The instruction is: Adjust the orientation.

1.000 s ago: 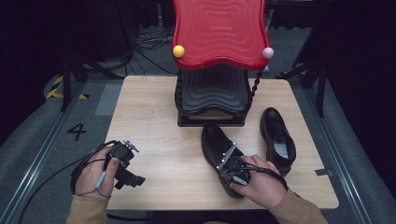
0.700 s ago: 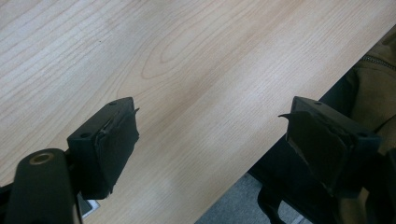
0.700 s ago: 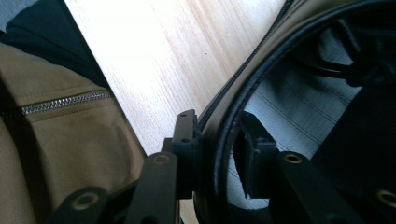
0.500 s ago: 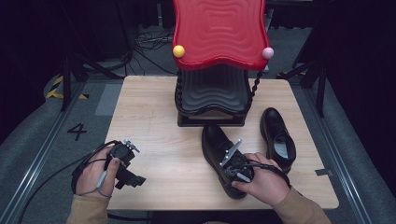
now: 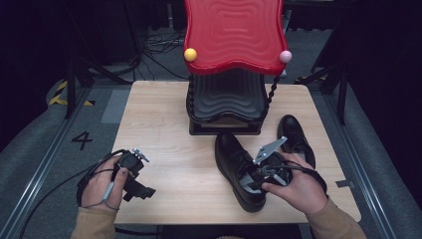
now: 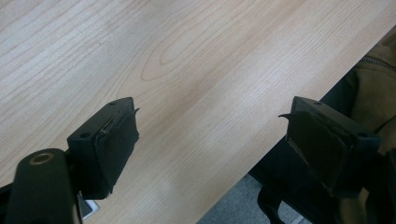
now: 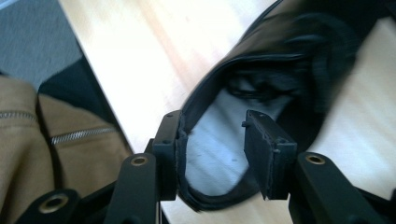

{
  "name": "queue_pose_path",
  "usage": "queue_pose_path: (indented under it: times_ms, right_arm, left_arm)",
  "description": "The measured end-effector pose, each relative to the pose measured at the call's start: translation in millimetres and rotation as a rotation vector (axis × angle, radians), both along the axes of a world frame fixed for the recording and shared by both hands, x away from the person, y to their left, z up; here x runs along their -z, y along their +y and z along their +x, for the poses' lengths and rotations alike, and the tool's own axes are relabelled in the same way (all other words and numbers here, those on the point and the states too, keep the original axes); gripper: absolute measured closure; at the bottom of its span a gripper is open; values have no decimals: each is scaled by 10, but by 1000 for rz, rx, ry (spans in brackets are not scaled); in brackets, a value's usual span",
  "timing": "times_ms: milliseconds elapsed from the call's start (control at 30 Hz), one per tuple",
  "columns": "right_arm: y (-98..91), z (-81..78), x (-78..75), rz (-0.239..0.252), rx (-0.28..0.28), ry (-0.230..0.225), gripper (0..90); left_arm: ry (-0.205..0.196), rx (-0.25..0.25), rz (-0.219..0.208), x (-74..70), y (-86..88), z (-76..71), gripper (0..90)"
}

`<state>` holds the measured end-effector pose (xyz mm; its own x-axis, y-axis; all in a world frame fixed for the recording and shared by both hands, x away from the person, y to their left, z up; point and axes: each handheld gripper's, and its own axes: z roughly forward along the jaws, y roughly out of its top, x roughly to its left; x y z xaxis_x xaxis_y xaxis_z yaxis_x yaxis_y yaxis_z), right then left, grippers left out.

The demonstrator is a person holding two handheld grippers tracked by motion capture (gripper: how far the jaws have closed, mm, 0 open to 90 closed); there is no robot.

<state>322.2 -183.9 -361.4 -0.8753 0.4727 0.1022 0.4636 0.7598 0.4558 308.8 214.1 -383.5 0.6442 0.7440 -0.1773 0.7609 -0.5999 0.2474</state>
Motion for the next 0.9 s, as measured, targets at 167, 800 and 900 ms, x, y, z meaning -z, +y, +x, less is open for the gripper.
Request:
queue_pose_path:
  times_ms: [167,800,900]
  right_arm:
    - [-272,91,-127,52,83,-48,572]
    - [-1088,428,-45,17,391,-18,509]
    - [-1171,470,12,-18,426,7,507]
  left_arm:
    - [0,4,-1,5,-13,12,171]
    - [1,9,1,6,-35,51,171]
    - [2,15,0,10,-38,57,171]
